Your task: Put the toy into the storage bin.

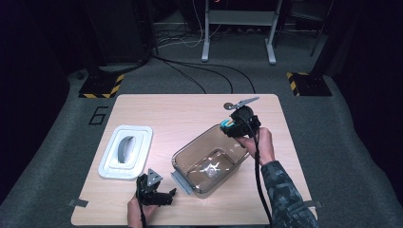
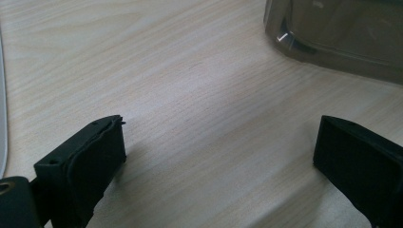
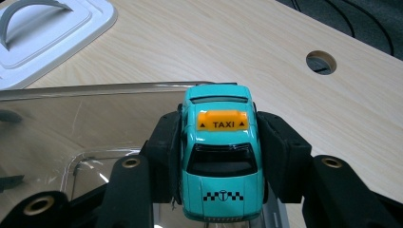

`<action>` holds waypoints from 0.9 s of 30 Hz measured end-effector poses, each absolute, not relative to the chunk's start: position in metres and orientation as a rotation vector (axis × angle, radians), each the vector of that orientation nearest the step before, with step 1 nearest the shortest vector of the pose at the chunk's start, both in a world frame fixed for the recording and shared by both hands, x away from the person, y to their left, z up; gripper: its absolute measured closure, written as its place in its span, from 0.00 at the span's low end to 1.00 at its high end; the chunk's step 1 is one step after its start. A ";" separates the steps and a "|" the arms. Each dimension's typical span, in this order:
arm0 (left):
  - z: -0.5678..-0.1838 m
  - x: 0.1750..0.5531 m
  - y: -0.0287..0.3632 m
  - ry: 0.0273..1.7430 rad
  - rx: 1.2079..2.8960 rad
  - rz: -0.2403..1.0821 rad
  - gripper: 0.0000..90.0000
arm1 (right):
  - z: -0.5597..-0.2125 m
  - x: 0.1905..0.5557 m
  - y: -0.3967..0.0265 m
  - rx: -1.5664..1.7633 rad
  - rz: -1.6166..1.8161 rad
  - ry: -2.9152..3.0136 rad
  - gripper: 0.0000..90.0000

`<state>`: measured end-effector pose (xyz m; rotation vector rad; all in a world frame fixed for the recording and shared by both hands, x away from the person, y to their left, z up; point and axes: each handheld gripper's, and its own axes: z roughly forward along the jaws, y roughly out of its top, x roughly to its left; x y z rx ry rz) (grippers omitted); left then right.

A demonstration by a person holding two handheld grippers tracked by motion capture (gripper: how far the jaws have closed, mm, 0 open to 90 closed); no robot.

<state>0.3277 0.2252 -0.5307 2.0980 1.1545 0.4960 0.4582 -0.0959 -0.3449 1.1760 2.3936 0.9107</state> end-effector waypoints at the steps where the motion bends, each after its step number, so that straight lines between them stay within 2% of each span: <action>1: -0.531 0.328 0.225 1.156 2.095 0.496 0.04 | -0.346 0.458 -0.095 1.177 0.909 2.396 0.58; 27: -0.531 0.328 0.225 1.155 2.097 0.497 0.04 | -0.372 0.462 -0.074 1.179 0.819 2.459 0.58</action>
